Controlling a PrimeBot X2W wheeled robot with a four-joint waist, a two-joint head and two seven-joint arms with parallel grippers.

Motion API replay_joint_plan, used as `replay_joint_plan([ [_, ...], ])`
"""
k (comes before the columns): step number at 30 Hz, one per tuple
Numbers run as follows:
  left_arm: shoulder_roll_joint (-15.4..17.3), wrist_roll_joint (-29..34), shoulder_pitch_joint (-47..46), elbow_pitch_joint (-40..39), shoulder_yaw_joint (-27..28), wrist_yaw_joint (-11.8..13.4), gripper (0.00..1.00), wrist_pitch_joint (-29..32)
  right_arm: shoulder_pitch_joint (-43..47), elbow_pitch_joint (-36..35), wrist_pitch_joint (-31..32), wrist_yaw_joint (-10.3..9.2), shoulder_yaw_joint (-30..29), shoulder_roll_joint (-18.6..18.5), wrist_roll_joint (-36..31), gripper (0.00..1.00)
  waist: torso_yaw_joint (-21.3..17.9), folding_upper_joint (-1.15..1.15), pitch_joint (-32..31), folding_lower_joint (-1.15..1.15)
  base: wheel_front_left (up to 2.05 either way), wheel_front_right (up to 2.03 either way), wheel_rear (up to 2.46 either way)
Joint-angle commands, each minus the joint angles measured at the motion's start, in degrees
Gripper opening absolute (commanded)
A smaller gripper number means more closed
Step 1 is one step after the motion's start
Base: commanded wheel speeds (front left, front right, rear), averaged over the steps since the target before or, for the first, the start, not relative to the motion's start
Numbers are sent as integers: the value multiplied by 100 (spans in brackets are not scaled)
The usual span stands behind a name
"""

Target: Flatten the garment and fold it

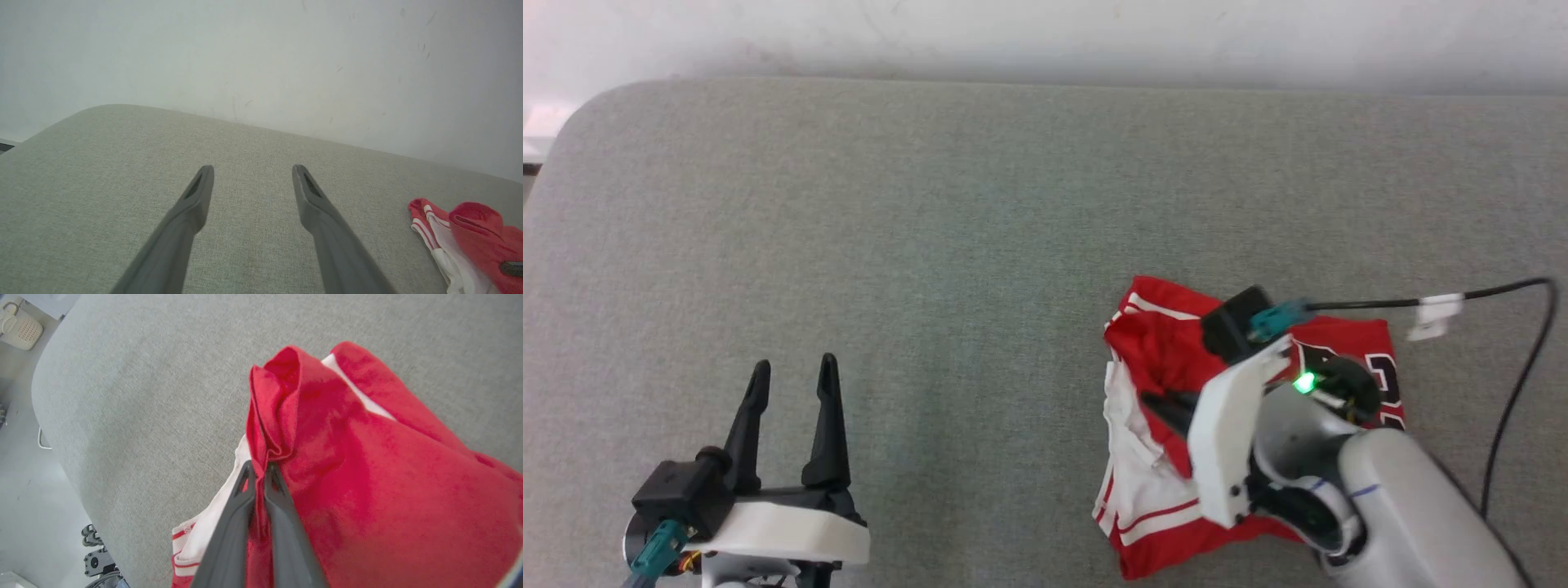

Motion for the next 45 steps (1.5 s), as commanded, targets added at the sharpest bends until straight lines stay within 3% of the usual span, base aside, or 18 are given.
replay_joint_plan([
  [1,-33,-28,-105,37,-2,-43,100,-24,-91,206,-81,-4,75,92,-39,0,90,0,61,0,0,0,0],
  [3,-64,-29,-140,84,-12,-65,100,-26,-136,557,-137,-4,213,162,-107,0,123,0,68,0,0,0,0],
  [4,-78,-33,-154,110,-18,-78,100,-26,-157,725,-180,-4,273,193,-144,15,133,0,66,0,0,0,0],
  [5,-90,-34,-167,135,-26,-90,100,-27,-192,864,-244,-4,343,205,-192,43,142,0,61,0,0,0,0],
  [6,-101,-35,-179,159,-35,-102,100,-27,-232,974,-320,-4,404,206,-240,92,148,0,56,0,0,0,0],
  [7,-109,-33,-188,180,-42,-112,100,-27,-267,1059,-386,-4,433,208,-262,100,152,0,48,0,0,0,0],
  [12,-120,-42,-177,216,-5,-123,100,-29,-351,726,-652,-4,138,51,-120,100,87,0,18,0,0,0,0],
  [18,-106,-35,-78,126,105,-91,100,-31,271,-490,-787,-4,-1257,-392,-469,100,-116,0,81,0,0,0,0],
  [25,-53,-17,-102,15,164,-109,100,-31,1554,-1331,-629,-4,-2549,-118,-801,100,-332,0,257,0,0,0,0],
  [30,-20,-10,-183,-3,130,-130,100,-13,1855,-1239,-649,-4,-2745,174,-895,100,-365,0,348,0,0,0,0],
  [39,51,45,-300,-28,17,-155,100,99,1593,-325,-764,-4,-2845,437,-863,100,-256,0,353,0,0,0,0],
  [40,55,50,-305,-37,7,-151,100,111,1563,-214,-744,-4,-2841,458,-845,64,-247,0,346,0,0,0,0],
  [41,58,55,-305,-46,-5,-147,100,123,1524,-137,-766,-4,-2860,489,-807,0,-241,0,340,0,0,0,0],
  [45,71,61,-280,-72,-29,-123,100,151,1421,-65,-783,-4,-2772,472,-698,0,-261,0,291,0,0,0,0],
])
